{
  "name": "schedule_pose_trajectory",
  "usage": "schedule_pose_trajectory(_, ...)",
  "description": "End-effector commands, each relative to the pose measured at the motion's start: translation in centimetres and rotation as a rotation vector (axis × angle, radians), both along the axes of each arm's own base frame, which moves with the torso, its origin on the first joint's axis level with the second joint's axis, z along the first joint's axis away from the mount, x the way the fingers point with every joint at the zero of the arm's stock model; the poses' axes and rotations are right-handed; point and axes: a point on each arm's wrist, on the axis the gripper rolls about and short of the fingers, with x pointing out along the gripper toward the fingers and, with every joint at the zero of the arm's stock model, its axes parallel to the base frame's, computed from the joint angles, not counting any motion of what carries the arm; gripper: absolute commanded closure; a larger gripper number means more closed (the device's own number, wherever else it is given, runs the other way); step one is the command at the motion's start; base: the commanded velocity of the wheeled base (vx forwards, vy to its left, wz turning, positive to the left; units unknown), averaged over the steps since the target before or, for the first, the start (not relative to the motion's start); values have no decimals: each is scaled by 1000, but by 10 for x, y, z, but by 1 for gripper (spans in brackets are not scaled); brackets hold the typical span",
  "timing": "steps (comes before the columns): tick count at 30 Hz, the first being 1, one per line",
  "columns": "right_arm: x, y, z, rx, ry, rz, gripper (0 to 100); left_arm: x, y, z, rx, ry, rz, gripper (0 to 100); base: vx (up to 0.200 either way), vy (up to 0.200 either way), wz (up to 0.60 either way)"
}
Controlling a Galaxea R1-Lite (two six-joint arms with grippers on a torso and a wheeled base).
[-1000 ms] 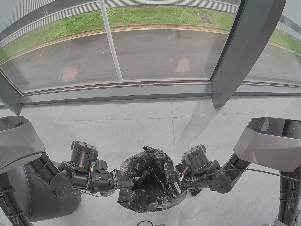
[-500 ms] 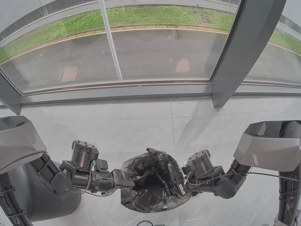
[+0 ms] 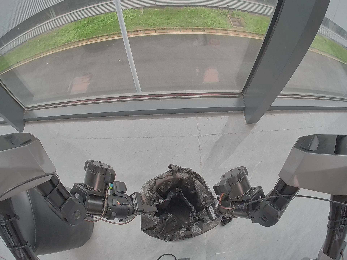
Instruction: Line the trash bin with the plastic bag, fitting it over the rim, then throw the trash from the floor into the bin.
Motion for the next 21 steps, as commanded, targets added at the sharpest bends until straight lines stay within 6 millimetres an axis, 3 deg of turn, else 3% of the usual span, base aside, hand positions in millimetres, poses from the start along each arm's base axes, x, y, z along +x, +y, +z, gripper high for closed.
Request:
schedule_pose_trajectory(1,-2,-7,4,-8,-5,-13,100,3,-1,-4,3,5,0,100,0,0,0)
schedule_pose_trajectory(7,-7,-11,-7,-60,16,-20,100,1,-1,-3,5,8,-1,100,0,0,0)
schedule_pose_trajectory(21,-10,-19,-7,-78,4,-48,100,0,-4,-5,10,10,-6,100,0,0,0)
